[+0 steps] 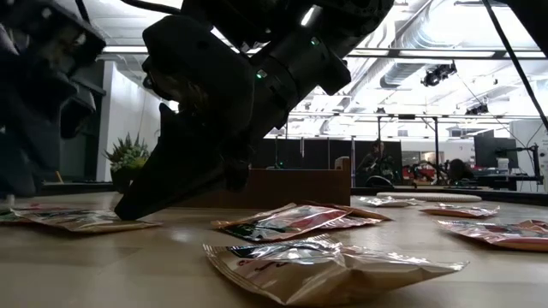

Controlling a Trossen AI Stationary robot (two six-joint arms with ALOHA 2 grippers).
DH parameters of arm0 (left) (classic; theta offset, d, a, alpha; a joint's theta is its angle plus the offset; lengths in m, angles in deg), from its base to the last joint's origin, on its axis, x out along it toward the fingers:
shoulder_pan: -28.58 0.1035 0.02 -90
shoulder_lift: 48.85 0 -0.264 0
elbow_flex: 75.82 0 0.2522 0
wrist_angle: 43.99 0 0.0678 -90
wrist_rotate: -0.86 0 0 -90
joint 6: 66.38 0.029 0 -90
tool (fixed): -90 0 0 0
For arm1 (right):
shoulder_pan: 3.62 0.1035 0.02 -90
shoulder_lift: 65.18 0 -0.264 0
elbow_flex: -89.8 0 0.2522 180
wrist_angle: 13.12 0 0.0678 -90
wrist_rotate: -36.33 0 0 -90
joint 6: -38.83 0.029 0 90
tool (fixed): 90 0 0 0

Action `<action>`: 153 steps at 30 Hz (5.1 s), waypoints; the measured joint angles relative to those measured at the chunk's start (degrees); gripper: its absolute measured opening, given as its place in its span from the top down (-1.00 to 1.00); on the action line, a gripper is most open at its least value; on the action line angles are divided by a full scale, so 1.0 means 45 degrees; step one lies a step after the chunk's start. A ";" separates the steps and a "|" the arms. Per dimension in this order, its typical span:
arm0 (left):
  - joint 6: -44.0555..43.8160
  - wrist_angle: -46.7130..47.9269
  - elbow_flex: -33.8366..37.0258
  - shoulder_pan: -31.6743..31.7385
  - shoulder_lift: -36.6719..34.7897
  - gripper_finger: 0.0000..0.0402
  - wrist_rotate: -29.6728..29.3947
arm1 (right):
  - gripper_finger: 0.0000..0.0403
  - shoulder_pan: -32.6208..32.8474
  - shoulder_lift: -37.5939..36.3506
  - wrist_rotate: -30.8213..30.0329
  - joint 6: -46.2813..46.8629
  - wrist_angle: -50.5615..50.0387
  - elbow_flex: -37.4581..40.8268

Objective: Pick & Place Tea
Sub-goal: Put the brown tea bag into the left section of the brown wooden organizer

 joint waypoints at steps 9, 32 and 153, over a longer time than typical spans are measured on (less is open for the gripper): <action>-0.0160 -0.0182 -0.0010 0.0369 0.0821 0.37 0.1258 | 1.00 0.0010 0.0005 -0.0041 0.0022 0.0019 0.0013; 0.0024 -0.0760 0.0000 0.1023 0.1022 0.37 0.0985 | 1.00 0.0000 0.0044 -0.0102 0.0320 0.0763 0.0051; 2.5617 1.2399 -0.8579 0.9184 -0.0200 1.00 0.2900 | 1.00 0.1370 -1.7166 -0.7993 0.2354 0.3031 1.0739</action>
